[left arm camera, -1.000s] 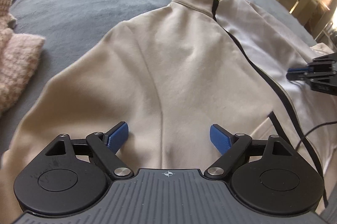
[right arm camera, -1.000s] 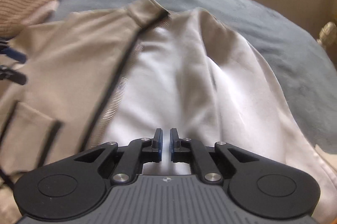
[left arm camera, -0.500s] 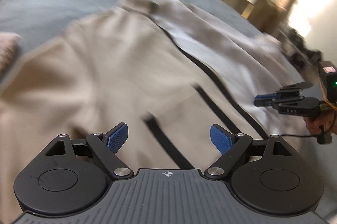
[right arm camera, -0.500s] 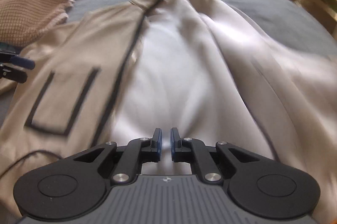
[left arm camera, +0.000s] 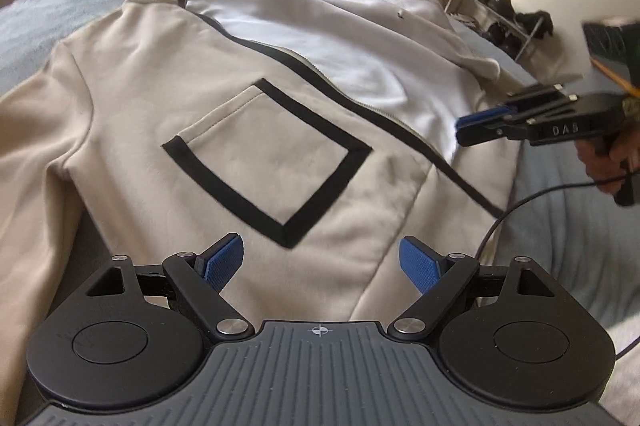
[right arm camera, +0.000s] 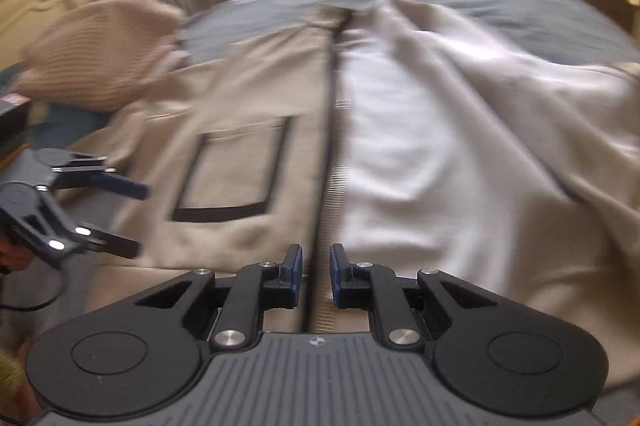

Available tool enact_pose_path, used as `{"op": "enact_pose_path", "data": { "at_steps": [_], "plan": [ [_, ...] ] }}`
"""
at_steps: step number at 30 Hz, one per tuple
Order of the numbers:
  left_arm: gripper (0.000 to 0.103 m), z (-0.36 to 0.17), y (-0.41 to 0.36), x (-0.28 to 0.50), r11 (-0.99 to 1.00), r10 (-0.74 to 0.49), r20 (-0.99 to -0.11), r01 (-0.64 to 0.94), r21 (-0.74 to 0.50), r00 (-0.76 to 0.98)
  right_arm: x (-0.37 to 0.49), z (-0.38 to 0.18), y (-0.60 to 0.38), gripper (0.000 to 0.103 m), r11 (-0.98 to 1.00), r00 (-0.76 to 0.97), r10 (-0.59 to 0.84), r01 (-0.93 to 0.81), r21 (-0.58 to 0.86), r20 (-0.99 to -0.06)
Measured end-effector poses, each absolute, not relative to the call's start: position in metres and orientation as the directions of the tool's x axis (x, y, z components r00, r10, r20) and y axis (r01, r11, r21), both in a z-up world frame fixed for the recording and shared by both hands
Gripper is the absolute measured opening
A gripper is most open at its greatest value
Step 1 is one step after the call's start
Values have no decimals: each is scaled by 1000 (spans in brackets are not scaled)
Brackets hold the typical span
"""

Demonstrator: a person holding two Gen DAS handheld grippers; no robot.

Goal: Fold clothes

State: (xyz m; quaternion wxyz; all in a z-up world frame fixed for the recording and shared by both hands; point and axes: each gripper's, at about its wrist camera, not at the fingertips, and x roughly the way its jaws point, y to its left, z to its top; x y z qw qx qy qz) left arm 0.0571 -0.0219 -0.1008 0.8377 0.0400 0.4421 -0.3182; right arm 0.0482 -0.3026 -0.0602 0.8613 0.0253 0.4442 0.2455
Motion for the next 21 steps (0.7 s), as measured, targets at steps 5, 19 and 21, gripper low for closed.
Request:
{"op": "enact_pose_path", "data": {
  "at_steps": [5,19,21],
  "plan": [
    [86,-110,-29,31,749,-474,-788,650,-126,393,44,-64,-300,15,797,390,581,-451,401,-715],
    [94,-131,-46,-16,645,-443,-784,762,57,434,16,-89,-299,13,867,438,477,-380,323,-762],
    [95,-135,-49,-23,629,-443,-791,775,60,421,22,-88,-308,13,864,455,499,-330,381,-738]
  ]
}}
